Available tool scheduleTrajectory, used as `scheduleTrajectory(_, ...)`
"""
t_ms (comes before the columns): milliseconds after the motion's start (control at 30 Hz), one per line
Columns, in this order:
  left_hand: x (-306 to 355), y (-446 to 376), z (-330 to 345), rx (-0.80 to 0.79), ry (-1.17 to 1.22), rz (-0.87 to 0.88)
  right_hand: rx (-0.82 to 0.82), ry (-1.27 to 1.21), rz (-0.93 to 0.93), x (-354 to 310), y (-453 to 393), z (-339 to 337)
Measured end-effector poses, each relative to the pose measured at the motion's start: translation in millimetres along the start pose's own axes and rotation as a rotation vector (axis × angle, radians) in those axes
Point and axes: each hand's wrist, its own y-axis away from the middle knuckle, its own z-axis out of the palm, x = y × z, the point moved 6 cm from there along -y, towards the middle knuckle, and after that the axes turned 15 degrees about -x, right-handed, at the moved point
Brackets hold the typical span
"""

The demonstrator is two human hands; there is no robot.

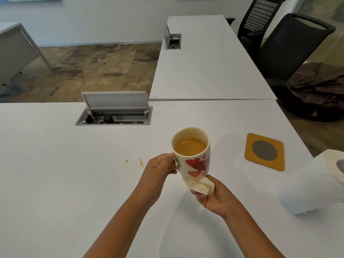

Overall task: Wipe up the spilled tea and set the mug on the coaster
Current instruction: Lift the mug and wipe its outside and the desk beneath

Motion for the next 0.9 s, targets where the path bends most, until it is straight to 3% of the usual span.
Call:
scheduleTrajectory(133,2.2,0.7,-6.3,0.018,0.018,0.027,-0.073,-0.068,-0.138,-24.6,9.0,2.0)
scheduleTrajectory(367,-10.8,8.9,-28.0,0.109,0.106,-0.006,0.245,0.100,-0.211,-50.3,22.0,-20.5)
scheduleTrajectory(700,-21.9,17.4,-38.5,0.162,0.140,-0.026,0.258,0.246,-0.150,-31.3,15.8,-23.4)
scheduleTrajectory(900,-20.8,15.5,-32.1,0.131,0.120,-0.036,0.355,0.365,-0.205,-34.8,13.3,-30.0)
